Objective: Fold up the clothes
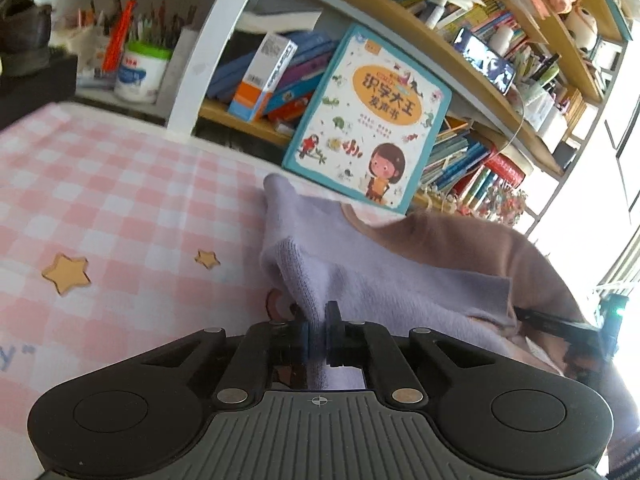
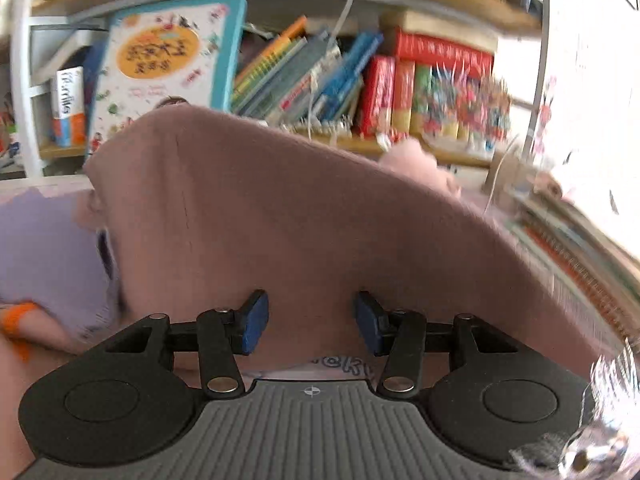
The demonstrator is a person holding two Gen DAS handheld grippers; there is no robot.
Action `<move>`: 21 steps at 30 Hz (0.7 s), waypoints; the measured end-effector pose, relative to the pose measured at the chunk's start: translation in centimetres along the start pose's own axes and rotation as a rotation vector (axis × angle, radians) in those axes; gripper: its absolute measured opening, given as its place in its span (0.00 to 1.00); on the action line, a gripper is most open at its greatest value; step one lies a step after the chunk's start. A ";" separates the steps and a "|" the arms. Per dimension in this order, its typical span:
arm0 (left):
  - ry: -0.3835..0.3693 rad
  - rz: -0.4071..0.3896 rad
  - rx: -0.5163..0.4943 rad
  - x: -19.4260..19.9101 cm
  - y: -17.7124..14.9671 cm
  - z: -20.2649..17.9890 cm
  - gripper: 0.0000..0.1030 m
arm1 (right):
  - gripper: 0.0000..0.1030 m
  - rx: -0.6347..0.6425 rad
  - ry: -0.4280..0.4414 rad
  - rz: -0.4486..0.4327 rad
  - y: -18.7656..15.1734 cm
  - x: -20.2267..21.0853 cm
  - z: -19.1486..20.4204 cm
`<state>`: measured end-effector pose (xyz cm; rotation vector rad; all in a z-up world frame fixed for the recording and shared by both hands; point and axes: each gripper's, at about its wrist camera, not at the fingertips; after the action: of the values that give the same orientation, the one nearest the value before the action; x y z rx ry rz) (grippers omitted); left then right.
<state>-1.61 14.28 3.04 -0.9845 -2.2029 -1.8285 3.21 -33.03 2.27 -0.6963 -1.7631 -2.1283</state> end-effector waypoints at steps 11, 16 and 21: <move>0.202 0.026 -0.169 2.4 0.5 -0.5 0.31 | 0.47 -0.082 -0.020 0.047 0.7 -1.8 -1.3; 0.342 -0.030 -0.290 4.3 2.0 -1.4 0.36 | 0.48 -0.068 0.082 0.053 0.4 1.1 0.2; 0.200 -0.051 -0.404 2.1 3.5 -5.0 0.41 | 0.50 -0.020 0.180 0.114 -1.0 3.7 1.5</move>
<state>-2.92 10.77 8.35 -0.7611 -1.7978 -2.3390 -0.20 -31.10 3.62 -0.5762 -1.5730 -2.0653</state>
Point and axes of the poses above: each gripper's, at about its wrist camera, not at the fingertips, and x roughly against the way its jaws point, z to its left, y to its top, and after that the axes turned 12 degrees about -x, right-handed
